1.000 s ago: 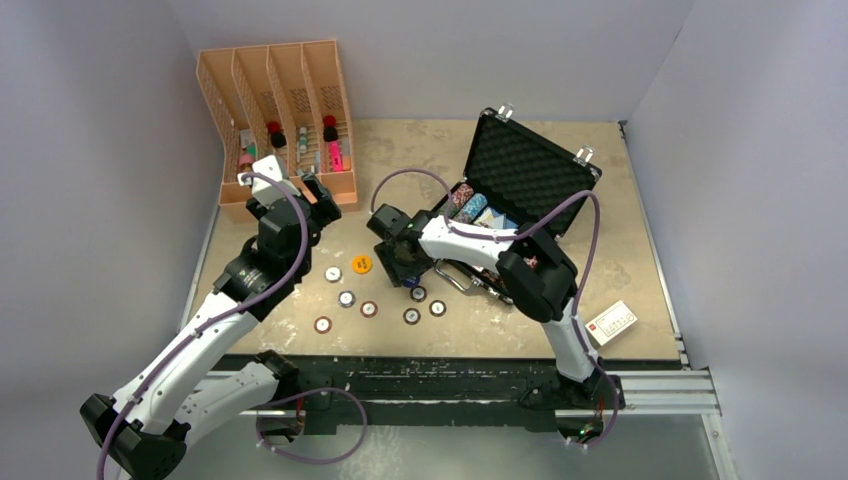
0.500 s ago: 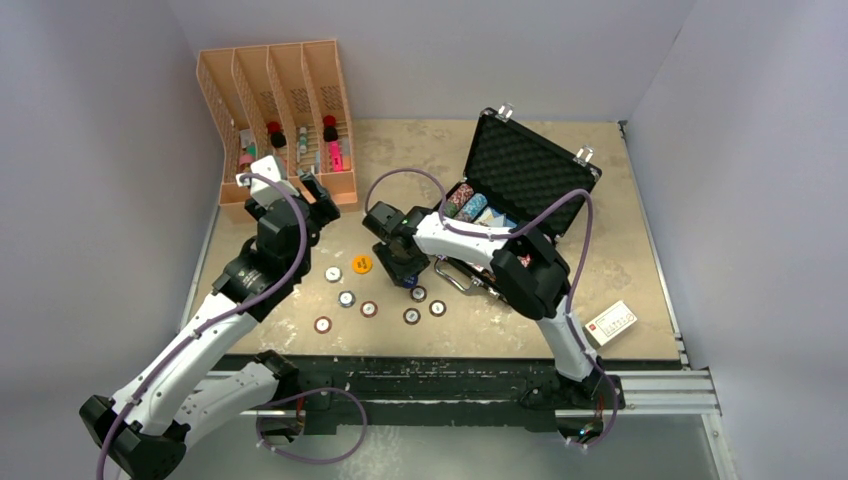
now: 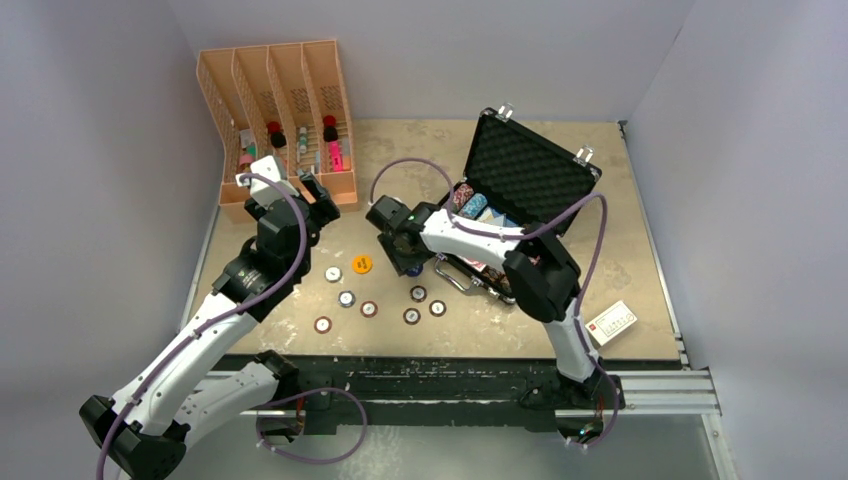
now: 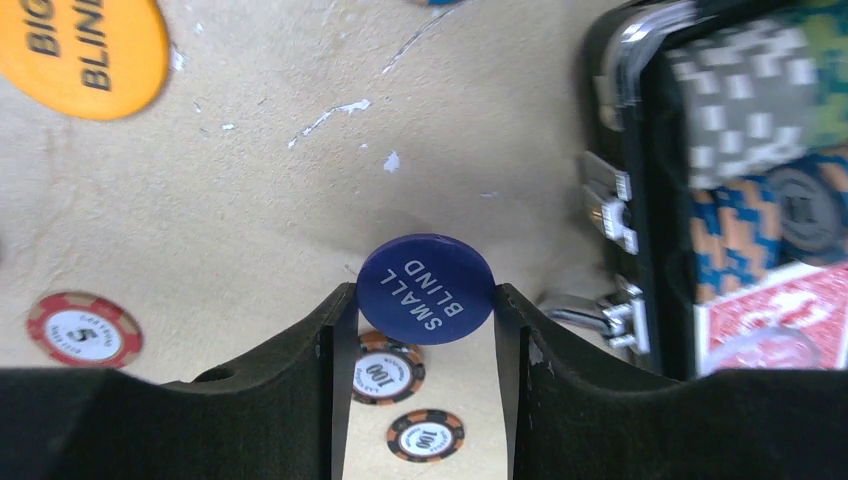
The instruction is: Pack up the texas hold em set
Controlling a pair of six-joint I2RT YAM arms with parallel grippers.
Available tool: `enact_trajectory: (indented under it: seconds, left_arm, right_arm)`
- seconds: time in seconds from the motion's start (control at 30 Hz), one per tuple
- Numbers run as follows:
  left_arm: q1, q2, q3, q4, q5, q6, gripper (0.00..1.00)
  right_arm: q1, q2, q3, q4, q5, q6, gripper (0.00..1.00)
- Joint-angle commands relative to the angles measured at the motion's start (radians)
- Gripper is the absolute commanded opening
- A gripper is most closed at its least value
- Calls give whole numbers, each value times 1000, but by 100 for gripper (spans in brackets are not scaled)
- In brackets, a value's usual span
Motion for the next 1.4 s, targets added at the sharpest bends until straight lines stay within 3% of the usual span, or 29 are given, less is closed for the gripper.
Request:
enact_trajectory:
  seconds: [0.0, 0.17, 0.4, 0.77, 1.2, 1.37]
  left_arm:
    - [3, -6, 20, 14, -19, -10, 74]
    - [3, -2, 21, 14, -16, -10, 74]
    - [3, 3, 20, 14, -13, -10, 74]
    - [3, 12, 21, 13, -17, -9, 74]
    - [3, 23, 25, 3, -38, 2, 74]
    - [4, 31, 26, 6, -26, -1, 74]
  right_arm:
    - [-26, -144, -3, 9, 65, 35, 49]
    - [-87, -252, -60, 49, 105, 82, 48]
    - [-282, -370, -210, 91, 111, 119, 48]
    - [-483, -321, -303, 147, 123, 48, 48]
    - [-530, -249, -246, 181, 90, -30, 49]
    - [-530, -244, -240, 187, 76, -35, 55]
